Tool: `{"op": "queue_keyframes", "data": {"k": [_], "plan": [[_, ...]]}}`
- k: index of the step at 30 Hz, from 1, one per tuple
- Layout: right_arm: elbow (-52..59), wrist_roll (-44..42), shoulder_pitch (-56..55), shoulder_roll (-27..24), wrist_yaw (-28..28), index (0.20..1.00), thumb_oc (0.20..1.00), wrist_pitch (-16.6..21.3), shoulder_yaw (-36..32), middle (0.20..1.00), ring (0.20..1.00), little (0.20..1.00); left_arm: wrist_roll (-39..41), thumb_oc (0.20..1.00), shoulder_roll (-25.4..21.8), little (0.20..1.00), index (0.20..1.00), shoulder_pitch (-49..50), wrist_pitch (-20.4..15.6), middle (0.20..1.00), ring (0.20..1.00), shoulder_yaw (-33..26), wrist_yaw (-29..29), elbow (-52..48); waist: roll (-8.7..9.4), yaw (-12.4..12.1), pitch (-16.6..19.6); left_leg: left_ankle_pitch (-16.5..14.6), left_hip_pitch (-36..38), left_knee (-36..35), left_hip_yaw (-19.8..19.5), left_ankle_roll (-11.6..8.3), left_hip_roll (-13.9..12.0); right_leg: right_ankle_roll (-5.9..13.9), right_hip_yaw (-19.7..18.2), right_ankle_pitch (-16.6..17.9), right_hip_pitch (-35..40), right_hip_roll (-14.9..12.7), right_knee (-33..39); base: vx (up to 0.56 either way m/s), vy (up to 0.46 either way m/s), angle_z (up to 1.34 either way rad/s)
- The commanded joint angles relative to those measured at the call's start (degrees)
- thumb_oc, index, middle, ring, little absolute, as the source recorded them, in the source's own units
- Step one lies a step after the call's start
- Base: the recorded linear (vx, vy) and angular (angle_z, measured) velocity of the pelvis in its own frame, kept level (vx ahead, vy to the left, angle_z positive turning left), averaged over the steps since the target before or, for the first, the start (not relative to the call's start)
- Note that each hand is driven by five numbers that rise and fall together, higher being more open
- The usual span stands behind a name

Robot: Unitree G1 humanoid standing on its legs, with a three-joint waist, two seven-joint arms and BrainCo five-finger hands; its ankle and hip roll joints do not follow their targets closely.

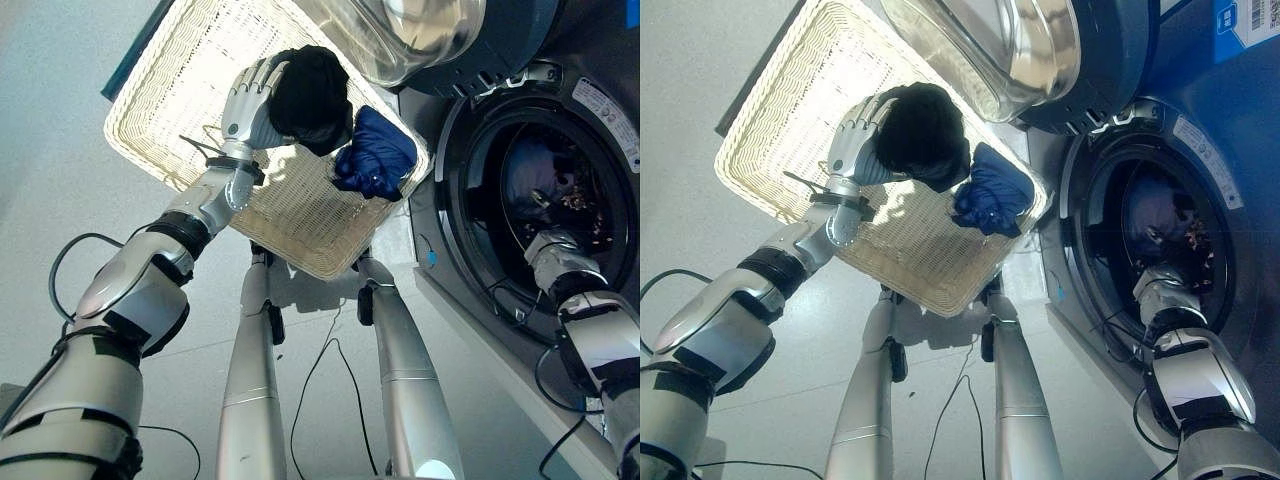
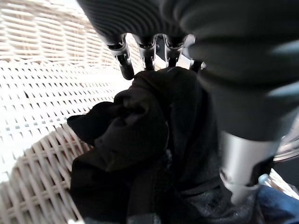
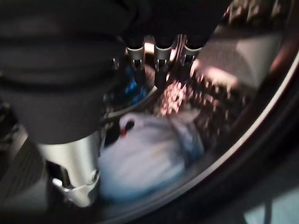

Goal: Put the clothes into the washing machine.

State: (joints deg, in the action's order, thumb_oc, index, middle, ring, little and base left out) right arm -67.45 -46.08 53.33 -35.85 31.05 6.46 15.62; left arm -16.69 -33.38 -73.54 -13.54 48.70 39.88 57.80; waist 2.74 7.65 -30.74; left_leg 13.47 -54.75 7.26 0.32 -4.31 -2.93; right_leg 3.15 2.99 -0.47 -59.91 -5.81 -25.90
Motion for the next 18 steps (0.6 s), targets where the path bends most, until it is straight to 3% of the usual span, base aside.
{"op": "queue_keyframes", "data": {"k": [1,6,15,16,18], "plan": [[2.3,1.2,-1.1,-1.0,-2.5,1.0,1.0,5.9,2.2,1.0,1.0,1.0,1.5,1.0,2.1,1.0,1.0,-5.0,1.4,1.0,1.0,-1.8,-0.9,4.0,1.73,-0.2,0.9,-9.9,0.6,6.8,1.4,-1.63,2.2,6.04,1.5,11.0,2.4,3.1,12.8,-0.01,0.047,-0.04],[11.9,2.8,-3.2,2.2,-2.5,1.0,1.0,10.0,2.9,1.0,1.0,1.0,1.1,1.0,2.6,1.0,1.0,-5.4,3.6,1.0,1.0,-2.1,-2.6,6.0,2.4,1.0,0.9,-9.5,0.3,6.3,2.3,-2.2,1.8,5.92,1.0,10.9,1.7,3.3,12.8,0.0,0.018,-0.04],[27.0,6.7,-5.7,5.4,1.3,1.0,1.0,11.3,3.3,1.0,1.0,1.0,-4.5,1.0,3.5,1.0,1.0,-5.2,7.4,1.0,1.0,-1.2,-5.3,7.4,2.98,2.5,0.9,-9.1,0.0,6.0,3.5,-2.97,1.3,5.88,0.1,10.9,0.9,3.6,12.7,0.0,0.022,-0.04],[29.5,7.3,-5.8,6.0,2.0,1.0,1.0,10.9,3.5,1.0,1.0,1.0,-5.0,0.529,3.7,0.529,0.529,-5.3,8.4,0.529,0.529,-0.7,-6.8,7.7,3.02,2.7,0.9,-9.0,0.0,6.0,3.6,-3.12,1.2,5.9,-0.1,10.9,0.9,3.6,12.8,0.0,0.018,-0.07],[32.7,8.4,-6.5,6.5,2.4,1.0,1.0,10.8,3.5,1.0,1.0,1.0,-5.1,0.2,3.7,0.2,0.2,-4.8,9.1,0.2,0.2,-0.6,-8.6,7.6,3.02,2.9,0.9,-8.8,0.2,5.9,3.8,-3.25,1.1,5.97,-0.3,11.0,0.9,3.7,12.8,0.0,0.021,-0.05]]}}
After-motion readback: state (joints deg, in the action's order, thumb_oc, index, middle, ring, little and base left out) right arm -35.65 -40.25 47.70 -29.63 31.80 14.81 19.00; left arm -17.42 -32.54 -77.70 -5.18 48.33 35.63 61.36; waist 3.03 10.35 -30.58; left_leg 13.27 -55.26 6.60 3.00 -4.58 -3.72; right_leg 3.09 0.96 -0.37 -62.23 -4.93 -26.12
